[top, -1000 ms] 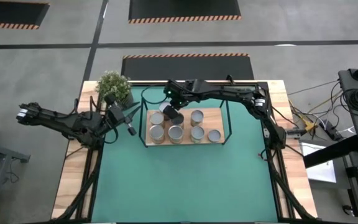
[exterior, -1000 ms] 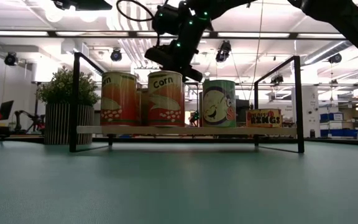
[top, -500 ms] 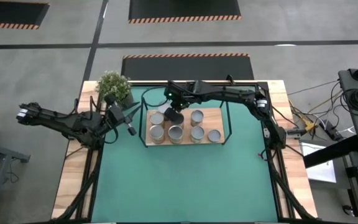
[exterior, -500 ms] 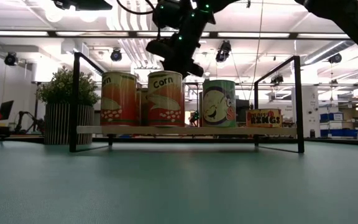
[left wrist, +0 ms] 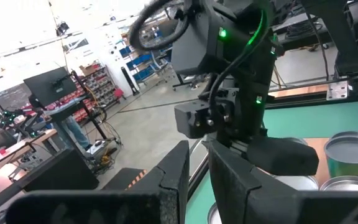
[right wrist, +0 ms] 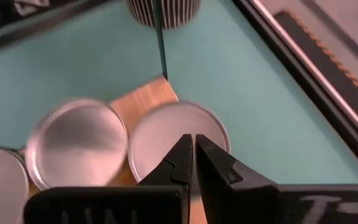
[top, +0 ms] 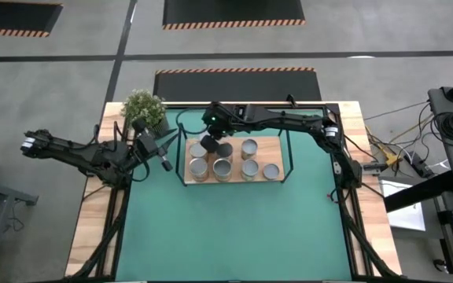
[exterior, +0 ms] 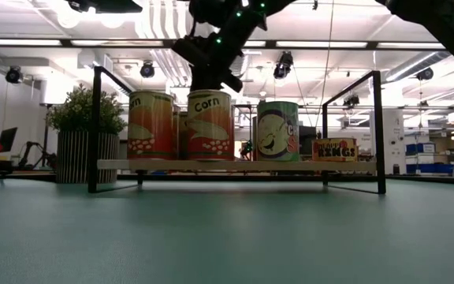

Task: Pick and place cans onto a shelf
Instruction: Put the canned peas on the shelf

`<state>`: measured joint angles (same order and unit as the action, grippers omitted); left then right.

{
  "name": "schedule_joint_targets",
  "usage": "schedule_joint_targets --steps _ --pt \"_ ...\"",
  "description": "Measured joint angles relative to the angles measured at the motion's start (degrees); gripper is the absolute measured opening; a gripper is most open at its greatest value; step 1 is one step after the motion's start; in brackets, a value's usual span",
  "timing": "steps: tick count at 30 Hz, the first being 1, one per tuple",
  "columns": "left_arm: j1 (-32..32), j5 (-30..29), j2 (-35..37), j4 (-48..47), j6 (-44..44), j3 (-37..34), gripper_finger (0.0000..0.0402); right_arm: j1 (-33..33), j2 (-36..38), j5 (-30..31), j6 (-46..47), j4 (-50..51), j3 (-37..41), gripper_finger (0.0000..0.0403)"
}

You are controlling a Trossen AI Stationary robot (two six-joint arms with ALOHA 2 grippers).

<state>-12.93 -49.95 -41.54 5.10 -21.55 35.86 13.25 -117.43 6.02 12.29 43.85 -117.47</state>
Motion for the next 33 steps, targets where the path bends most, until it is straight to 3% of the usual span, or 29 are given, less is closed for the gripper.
schedule_joint_targets --steps 33 --pt "0.0 0.0 -0.1 0.0 0.0 0.0 0.0043 -0.9 -0.9 0.1 -6.8 -24.1 12.4 0.0009"
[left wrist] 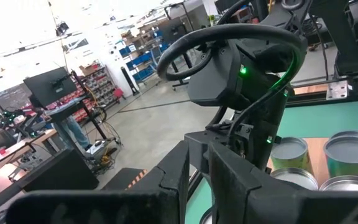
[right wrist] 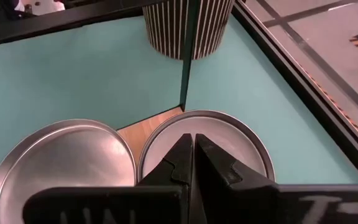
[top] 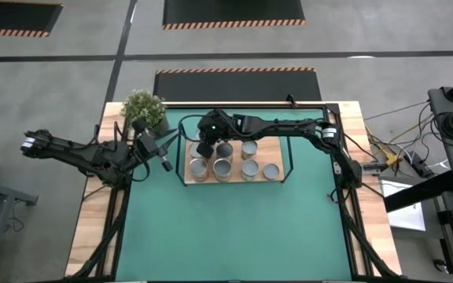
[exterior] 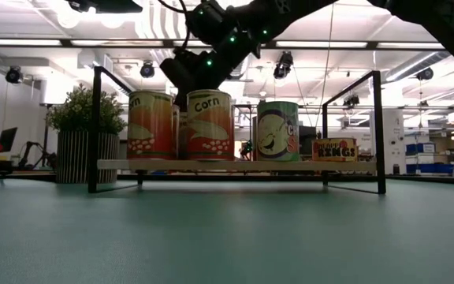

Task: Pick and place cans onto a shelf
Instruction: Put the canned peas on the shelf

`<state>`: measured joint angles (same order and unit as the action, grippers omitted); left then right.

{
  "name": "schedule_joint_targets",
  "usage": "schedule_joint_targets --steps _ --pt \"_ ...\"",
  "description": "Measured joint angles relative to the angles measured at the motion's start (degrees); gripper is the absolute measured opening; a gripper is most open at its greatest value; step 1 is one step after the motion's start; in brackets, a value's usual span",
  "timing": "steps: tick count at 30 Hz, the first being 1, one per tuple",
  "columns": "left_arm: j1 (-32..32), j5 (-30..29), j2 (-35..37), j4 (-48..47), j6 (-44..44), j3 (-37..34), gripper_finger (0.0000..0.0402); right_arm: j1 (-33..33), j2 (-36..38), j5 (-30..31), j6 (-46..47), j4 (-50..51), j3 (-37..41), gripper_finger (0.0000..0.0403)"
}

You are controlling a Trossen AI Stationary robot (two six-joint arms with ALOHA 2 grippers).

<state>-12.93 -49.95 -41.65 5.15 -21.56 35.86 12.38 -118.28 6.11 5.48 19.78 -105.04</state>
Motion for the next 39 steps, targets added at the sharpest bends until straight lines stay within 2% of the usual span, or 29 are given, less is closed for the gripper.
schedule_joint_targets --steps 10,17,24,31,37,39 --pt "0.0 0.0 0.0 0.0 0.0 0.0 0.0043 -0.2 1.1 -0.2 -2.7 2.1 -3.0 0.0009" --pt "0.0 0.0 0.0 0.0 0.0 0.0 0.0043 -0.1 1.8 -0.1 -3.3 15.1 -7.4 0.0009" --pt "0.0 0.0 0.0 0.0 0.0 0.0 0.0043 -0.3 1.8 8.8 -5.0 18.1 -8.0 0.0009" --pt "0.0 0.0 0.0 0.0 0.0 0.0 0.0043 0.1 1.9 8.5 -0.7 25.5 -7.8 0.0009" --pt "0.0 0.0 0.0 0.0 0.0 0.0 0.0043 0.3 1.8 8.2 0.0 24.8 -7.3 0.0009" --pt "0.0 0.0 0.0 0.0 0.0 0.0 0.0043 0.2 1.5 6.4 0.0 23.6 -7.3 0.0009"
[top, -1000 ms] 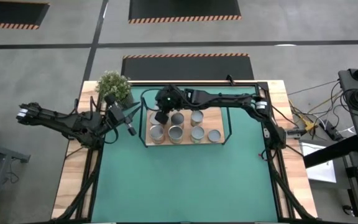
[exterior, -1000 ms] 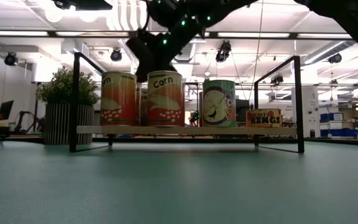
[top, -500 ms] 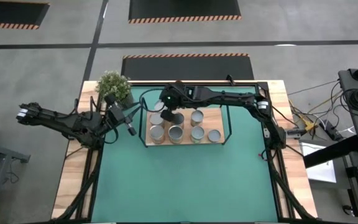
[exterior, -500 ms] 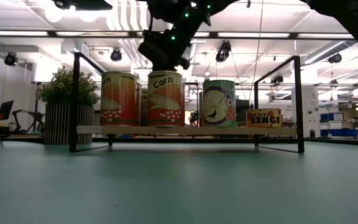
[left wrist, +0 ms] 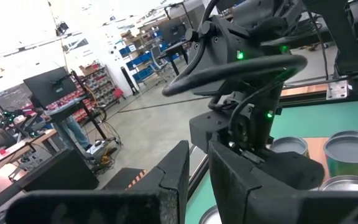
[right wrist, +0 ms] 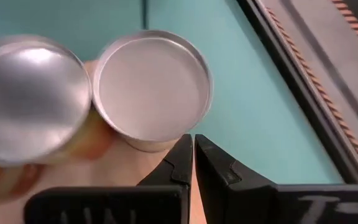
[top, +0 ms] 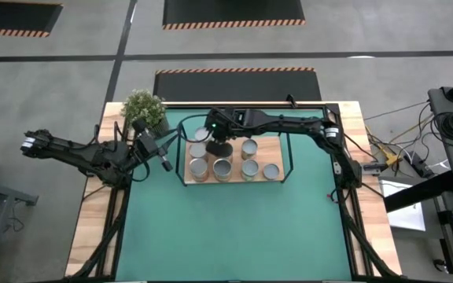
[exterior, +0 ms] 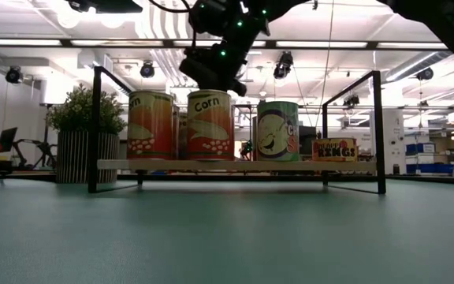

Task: Pick and place cans onto a shelf
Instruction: Put the canned peas on the shelf

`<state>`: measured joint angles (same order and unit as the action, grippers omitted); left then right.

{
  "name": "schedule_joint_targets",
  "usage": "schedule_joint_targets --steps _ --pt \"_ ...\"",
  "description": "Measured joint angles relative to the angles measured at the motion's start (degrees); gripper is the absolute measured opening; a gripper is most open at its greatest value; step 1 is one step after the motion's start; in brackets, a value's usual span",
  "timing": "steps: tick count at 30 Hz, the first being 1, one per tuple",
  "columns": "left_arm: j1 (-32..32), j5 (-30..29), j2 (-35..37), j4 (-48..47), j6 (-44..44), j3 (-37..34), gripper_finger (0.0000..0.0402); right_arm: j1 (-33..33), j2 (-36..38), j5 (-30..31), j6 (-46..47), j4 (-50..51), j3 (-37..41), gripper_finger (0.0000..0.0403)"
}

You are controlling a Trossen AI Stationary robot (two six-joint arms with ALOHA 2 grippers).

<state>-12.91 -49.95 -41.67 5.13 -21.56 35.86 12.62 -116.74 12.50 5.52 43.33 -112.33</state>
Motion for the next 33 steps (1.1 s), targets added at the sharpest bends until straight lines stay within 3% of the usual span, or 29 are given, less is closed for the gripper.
schedule_joint_targets --steps 3,33 --pt "0.0 0.0 0.0 0.0 0.0 0.0 0.0043 0.0 -0.6 -2.5 -0.1 -2.7 0.0 0.0009" --pt "0.0 0.0 0.0 0.0 0.0 0.0 0.0043 -2.6 1.3 -2.0 -2.4 -8.7 -0.5 0.0009"
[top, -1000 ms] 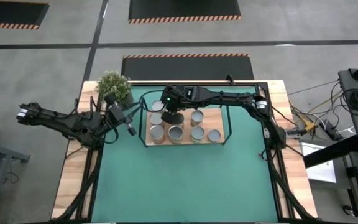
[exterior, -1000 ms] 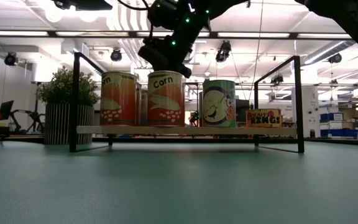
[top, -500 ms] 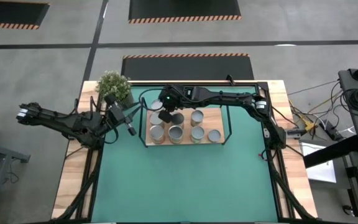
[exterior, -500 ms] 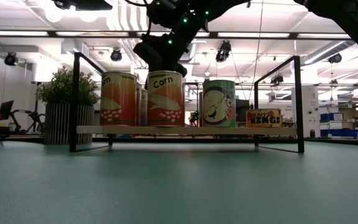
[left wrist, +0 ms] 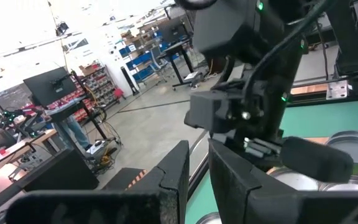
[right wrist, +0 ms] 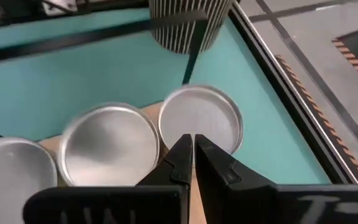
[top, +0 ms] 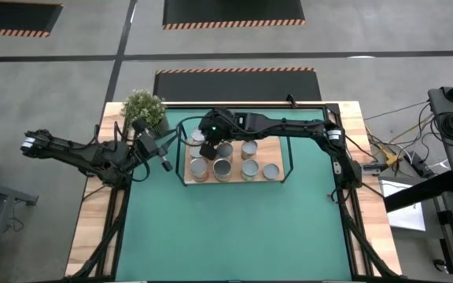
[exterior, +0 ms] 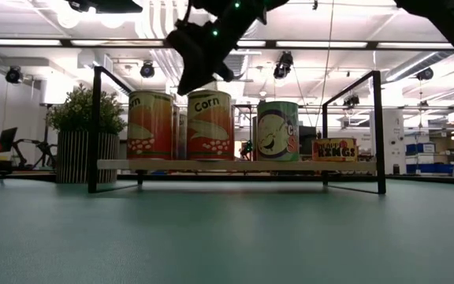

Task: Pick and place cans onto a shelf
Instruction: Put the canned peas on the shelf, then adjust the cans on the shelf

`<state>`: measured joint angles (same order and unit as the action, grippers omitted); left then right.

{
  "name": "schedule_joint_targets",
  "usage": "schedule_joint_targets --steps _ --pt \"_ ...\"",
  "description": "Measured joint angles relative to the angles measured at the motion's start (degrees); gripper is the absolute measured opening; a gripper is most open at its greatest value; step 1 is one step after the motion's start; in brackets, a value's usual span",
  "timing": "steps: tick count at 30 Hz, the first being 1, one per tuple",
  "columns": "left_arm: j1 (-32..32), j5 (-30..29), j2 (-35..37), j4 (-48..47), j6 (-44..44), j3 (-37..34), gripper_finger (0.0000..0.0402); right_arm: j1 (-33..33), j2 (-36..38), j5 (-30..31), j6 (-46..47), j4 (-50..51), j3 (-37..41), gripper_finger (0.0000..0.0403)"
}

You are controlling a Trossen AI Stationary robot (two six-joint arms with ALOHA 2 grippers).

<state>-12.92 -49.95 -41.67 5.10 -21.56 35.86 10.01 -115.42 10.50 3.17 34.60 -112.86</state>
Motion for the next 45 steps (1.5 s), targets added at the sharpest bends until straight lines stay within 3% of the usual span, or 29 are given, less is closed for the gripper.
schedule_joint_targets --steps 3,7,9,22,38,45 --pt "0.0 0.0 0.0 0.0 0.0 0.0 0.0043 0.0 -0.1 1.6 -0.2 0.2 0.3 0.0009" --pt "0.0 0.0 0.0 0.0 0.0 0.0 0.0043 0.5 -0.1 11.0 -0.3 0.3 1.7 0.0009" --pt "0.0 0.0 0.0 0.0 0.0 0.0 0.0043 1.4 -0.1 12.2 0.4 0.7 2.4 0.0009" --pt "0.0 0.0 0.0 0.0 0.0 0.0 0.0043 4.6 -0.1 -2.2 5.9 -8.2 7.6 0.0009" --pt "0.0 0.0 0.0 0.0 0.0 0.0 0.0043 4.6 0.1 -3.0 5.2 -9.6 7.4 0.0009" --pt "0.0 0.0 0.0 0.0 0.0 0.0 0.0043 1.7 4.3 -3.4 4.5 -6.7 7.1 0.0009"
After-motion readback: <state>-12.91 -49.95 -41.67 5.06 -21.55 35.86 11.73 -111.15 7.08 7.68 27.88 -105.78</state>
